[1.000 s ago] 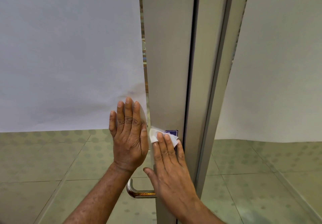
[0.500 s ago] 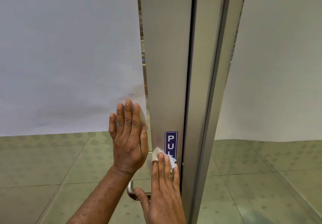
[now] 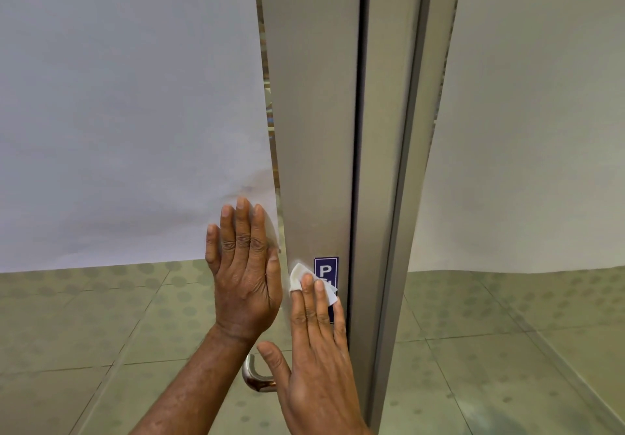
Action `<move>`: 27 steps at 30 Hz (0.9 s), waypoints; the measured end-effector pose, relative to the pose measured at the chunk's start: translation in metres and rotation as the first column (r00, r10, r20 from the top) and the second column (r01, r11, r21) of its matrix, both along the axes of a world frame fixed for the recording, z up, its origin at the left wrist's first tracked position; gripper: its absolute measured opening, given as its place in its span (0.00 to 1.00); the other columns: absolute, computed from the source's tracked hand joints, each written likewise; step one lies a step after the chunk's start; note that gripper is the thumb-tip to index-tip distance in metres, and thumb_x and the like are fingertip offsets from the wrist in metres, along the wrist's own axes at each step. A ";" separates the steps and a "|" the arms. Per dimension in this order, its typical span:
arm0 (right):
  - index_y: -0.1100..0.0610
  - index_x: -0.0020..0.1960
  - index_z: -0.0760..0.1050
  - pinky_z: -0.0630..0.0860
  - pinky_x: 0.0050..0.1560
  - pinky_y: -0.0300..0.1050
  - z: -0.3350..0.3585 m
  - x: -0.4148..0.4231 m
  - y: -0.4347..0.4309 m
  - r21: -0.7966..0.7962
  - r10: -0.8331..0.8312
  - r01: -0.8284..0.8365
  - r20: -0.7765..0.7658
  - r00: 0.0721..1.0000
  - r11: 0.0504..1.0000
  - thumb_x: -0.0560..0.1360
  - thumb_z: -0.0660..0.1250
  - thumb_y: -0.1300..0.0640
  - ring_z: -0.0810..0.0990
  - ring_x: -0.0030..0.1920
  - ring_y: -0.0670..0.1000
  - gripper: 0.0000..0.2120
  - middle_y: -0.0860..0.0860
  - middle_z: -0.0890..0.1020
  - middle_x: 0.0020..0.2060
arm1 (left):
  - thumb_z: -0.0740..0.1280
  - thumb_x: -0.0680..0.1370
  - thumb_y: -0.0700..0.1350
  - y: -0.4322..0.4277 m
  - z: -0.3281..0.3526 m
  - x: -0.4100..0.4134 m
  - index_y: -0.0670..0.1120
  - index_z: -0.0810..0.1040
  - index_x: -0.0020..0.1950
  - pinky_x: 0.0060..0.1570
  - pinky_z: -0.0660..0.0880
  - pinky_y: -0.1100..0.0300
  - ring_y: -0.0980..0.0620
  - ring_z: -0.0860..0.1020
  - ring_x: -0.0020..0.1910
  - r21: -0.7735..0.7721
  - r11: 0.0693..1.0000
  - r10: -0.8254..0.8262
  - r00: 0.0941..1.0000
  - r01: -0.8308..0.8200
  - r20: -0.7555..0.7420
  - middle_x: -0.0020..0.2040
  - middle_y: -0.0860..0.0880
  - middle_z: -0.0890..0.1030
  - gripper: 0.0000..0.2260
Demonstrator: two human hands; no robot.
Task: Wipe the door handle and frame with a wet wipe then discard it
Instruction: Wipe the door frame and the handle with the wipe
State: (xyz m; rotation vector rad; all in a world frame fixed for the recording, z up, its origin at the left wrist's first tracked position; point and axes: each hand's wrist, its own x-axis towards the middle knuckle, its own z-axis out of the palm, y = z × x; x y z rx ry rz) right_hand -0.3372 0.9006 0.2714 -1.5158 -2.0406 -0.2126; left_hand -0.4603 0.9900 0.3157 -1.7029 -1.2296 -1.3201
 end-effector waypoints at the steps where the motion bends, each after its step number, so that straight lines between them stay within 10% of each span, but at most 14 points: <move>1: 0.60 0.79 0.62 0.59 0.71 0.56 -0.004 0.002 -0.001 -0.016 -0.005 0.005 0.018 1.000 1.000 0.82 0.46 0.32 0.59 0.80 0.58 0.39 0.56 0.62 0.79 | 0.49 0.86 0.45 0.000 0.000 0.000 0.44 0.50 0.84 0.84 0.42 0.47 0.48 0.46 0.86 0.000 1.000 -0.002 1.000 0.002 0.000 0.86 0.49 0.45 0.26; 7: 0.61 0.76 0.69 0.60 0.72 0.52 -0.014 0.010 -0.005 -0.118 0.034 -0.032 0.018 0.999 0.992 0.82 0.43 0.34 0.68 0.75 0.59 0.38 0.56 0.69 0.76 | 0.49 0.87 0.46 -0.001 0.001 0.000 0.44 0.50 0.84 0.84 0.41 0.48 0.48 0.45 0.86 0.000 1.000 -0.011 1.000 0.011 0.002 0.86 0.50 0.45 0.26; 10: 0.60 0.74 0.72 0.39 0.76 0.47 -0.006 0.012 -0.008 -0.250 0.026 -0.022 0.011 1.000 0.968 0.83 0.40 0.35 0.71 0.73 0.56 0.38 0.54 0.72 0.74 | 0.49 0.87 0.46 -0.001 0.002 0.000 0.45 0.49 0.84 0.84 0.41 0.48 0.49 0.45 0.86 -0.002 1.000 -0.013 1.000 0.013 0.005 0.86 0.50 0.45 0.26; 14: 0.51 0.81 0.45 0.38 0.79 0.41 -0.012 0.019 -0.006 -0.308 0.136 -0.154 -0.077 0.988 0.939 0.79 0.36 0.30 0.47 0.82 0.52 0.38 0.45 0.45 0.81 | 0.50 0.86 0.46 -0.002 0.001 0.000 0.45 0.49 0.84 0.84 0.41 0.48 0.49 0.45 0.86 -0.014 1.000 -0.017 1.000 0.017 0.009 0.86 0.50 0.45 0.26; 17: 0.52 0.77 0.67 0.55 0.77 0.46 -0.010 0.023 -0.010 -0.373 0.108 -0.111 -0.030 0.994 0.921 0.82 0.39 0.34 0.62 0.79 0.49 0.35 0.47 0.66 0.78 | 0.51 0.86 0.45 -0.002 0.001 0.000 0.44 0.50 0.84 0.84 0.41 0.48 0.48 0.45 0.86 -0.020 1.000 -0.008 1.000 0.009 0.007 0.86 0.49 0.45 0.27; 20: 0.49 0.82 0.52 0.33 0.77 0.38 -0.018 0.026 -0.011 -0.400 0.177 -0.235 -0.176 0.968 0.886 0.80 0.44 0.32 0.37 0.80 0.41 0.36 0.37 0.44 0.79 | 0.51 0.85 0.45 -0.002 0.002 0.000 0.44 0.50 0.84 0.84 0.41 0.48 0.48 0.45 0.86 -0.020 1.000 -0.003 1.000 0.003 0.005 0.86 0.49 0.45 0.27; 23: 0.37 0.79 0.59 0.45 0.75 0.32 -0.014 0.036 -0.020 -0.450 0.038 -0.280 -0.476 0.879 0.848 0.75 0.48 0.28 0.51 0.77 0.34 0.34 0.27 0.52 0.74 | 0.50 0.85 0.45 -0.003 0.002 0.001 0.44 0.50 0.84 0.84 0.41 0.48 0.49 0.45 0.86 -0.032 0.999 -0.004 1.000 0.005 0.004 0.86 0.50 0.44 0.27; 25: 0.23 0.62 0.72 0.66 0.66 0.26 0.001 0.043 -0.033 -0.402 -0.072 -0.330 -0.720 0.690 0.854 0.72 0.54 0.26 0.71 0.65 0.28 0.21 0.23 0.73 0.65 | 0.50 0.85 0.45 -0.004 0.002 0.001 0.45 0.49 0.84 0.84 0.40 0.48 0.49 0.44 0.85 -0.039 0.999 -0.008 1.000 0.008 0.000 0.86 0.50 0.44 0.27; 27: 0.29 0.48 0.83 0.75 0.49 0.26 0.009 0.056 -0.039 -0.374 -0.230 -0.330 -0.887 0.400 0.867 0.70 0.60 0.28 0.83 0.49 0.32 0.16 0.34 0.87 0.47 | 0.51 0.85 0.45 -0.004 0.002 0.001 0.45 0.48 0.84 0.84 0.40 0.49 0.49 0.44 0.85 -0.043 0.999 -0.006 1.000 0.006 -0.001 0.86 0.50 0.43 0.28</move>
